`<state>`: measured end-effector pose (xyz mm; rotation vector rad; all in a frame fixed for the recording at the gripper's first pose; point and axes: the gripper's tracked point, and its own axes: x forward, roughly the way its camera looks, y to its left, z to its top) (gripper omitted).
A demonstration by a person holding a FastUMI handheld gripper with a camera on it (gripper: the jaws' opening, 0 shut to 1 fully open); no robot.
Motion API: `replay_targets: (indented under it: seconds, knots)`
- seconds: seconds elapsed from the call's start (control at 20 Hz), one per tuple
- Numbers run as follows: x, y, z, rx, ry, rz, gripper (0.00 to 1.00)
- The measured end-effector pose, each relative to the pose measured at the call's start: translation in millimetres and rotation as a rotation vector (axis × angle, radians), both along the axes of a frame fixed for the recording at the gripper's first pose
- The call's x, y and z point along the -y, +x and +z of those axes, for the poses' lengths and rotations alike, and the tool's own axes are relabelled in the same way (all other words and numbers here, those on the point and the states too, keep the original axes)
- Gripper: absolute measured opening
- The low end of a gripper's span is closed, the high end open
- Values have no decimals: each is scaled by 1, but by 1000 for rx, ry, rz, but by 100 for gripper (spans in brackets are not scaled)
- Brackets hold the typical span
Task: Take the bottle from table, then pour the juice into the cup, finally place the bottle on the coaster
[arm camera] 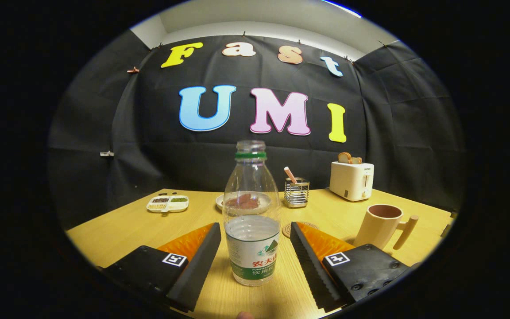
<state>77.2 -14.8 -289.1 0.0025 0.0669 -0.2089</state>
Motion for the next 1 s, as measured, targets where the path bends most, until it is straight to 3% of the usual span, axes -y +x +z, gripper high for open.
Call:
replay_targets:
  seconds: [0.25,0.4,0.7,1.0]
  knots:
    - [-1,10,-17,-18,11,11,97]
    - [0,12,-18,-17,-6,2,77]
    - [0,12,5,15,26,5,74]
    - [0,15,36,24,185,20,74]
